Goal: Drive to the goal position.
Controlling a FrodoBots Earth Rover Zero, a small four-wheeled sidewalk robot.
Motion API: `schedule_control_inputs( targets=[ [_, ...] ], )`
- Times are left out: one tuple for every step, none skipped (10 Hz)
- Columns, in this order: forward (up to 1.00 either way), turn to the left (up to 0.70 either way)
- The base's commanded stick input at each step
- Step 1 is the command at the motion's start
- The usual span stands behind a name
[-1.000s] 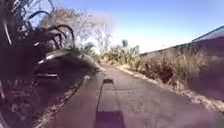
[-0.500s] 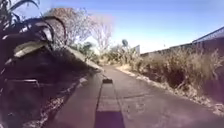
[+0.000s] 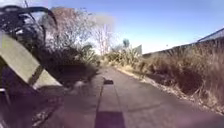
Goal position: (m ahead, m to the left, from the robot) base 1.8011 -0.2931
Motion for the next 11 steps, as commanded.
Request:
schedule_control_inputs(
  targets=[
    [0.85, 0.00],
    [0.85, 0.00],
    [0.85, 0.00],
    [0.85, 0.00],
    [0.85, 0.00],
    [0.85, 0.00],
    [0.85, 0.00],
    [0.85, 0.00],
    [0.85, 0.00],
    [0.85, 0.00],
    [0.85, 0.00]
  ],
)
